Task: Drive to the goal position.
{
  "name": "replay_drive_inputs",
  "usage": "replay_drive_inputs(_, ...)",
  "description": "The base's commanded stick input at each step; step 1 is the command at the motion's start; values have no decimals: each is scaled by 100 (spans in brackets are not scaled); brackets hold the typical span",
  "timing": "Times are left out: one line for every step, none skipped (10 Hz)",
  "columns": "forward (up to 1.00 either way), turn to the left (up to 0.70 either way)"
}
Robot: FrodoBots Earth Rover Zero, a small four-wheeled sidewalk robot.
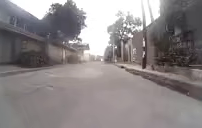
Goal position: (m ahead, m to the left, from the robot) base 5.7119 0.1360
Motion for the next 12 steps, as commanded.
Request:
replay_drive_inputs(100, 0)
replay_drive_inputs(100, 0)
replay_drive_inputs(100, 0)
replay_drive_inputs(100, 0)
replay_drive_inputs(100, 0)
replay_drive_inputs(100, 0)
replay_drive_inputs(100, -4)
replay_drive_inputs(100, -26)
replay_drive_inputs(100, -40)
replay_drive_inputs(100, -40)
replay_drive_inputs(100, -35)
replay_drive_inputs(100, -19)
